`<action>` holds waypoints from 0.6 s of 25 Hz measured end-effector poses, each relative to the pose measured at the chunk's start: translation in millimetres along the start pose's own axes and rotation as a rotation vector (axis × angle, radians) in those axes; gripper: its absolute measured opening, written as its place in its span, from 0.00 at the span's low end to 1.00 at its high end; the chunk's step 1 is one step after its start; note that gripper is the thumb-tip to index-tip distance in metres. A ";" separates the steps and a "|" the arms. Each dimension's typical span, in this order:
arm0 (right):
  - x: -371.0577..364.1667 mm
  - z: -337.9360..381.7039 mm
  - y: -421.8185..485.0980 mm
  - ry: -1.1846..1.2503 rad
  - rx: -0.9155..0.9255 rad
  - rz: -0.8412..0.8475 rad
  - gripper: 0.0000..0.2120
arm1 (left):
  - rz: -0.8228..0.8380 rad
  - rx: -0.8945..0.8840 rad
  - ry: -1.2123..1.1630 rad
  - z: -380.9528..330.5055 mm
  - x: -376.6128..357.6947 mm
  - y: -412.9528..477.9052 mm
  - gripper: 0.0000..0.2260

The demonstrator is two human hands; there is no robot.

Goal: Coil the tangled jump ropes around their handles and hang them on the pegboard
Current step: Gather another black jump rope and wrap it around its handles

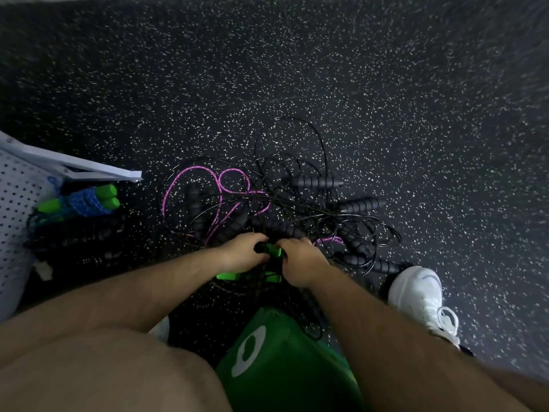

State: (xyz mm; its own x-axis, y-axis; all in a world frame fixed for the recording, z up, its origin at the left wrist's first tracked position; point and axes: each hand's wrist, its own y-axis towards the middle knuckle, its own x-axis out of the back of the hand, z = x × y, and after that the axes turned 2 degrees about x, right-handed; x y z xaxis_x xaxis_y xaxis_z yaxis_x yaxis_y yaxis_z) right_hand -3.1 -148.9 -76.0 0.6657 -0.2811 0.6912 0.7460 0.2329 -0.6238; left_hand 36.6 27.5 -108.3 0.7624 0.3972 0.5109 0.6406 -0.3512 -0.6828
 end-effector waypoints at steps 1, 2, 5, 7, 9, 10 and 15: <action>-0.7 -0.8 -1.5 0.048 0.000 -0.005 0.23 | -0.025 0.011 -0.046 -0.4 -3.7 2.8 0.22; -2.1 -0.9 -1.6 0.106 -0.011 -0.017 0.23 | -0.058 0.018 -0.109 -1.8 -6.2 5.2 0.20; -0.1 3.3 -1.9 0.275 -0.083 -0.106 0.25 | -0.148 0.057 -0.345 -12.2 -9.3 4.1 0.11; 5.5 6.7 -1.4 0.385 -0.092 -0.193 0.26 | -0.167 0.076 -0.441 -18.0 -6.5 -0.4 0.07; 13.6 9.9 -3.7 0.463 -0.075 -0.247 0.28 | -0.154 0.052 -0.493 -24.9 1.2 -9.3 0.09; 17.7 11.7 -6.5 0.463 -0.061 -0.252 0.29 | -0.149 0.033 -0.503 -29.1 6.0 -14.8 0.10; 55.2 17.1 -17.8 0.052 0.046 -0.354 0.17 | -0.126 -0.041 -0.481 -60.5 48.5 -50.5 0.10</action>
State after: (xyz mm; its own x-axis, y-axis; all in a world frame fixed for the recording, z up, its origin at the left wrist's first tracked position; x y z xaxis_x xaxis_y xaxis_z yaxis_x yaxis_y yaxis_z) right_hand 20.7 -152.6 -20.5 0.3656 -0.3984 0.8412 0.9308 0.1544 -0.3314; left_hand 46.8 13.1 -17.4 0.5564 0.7814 0.2824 0.7352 -0.3046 -0.6056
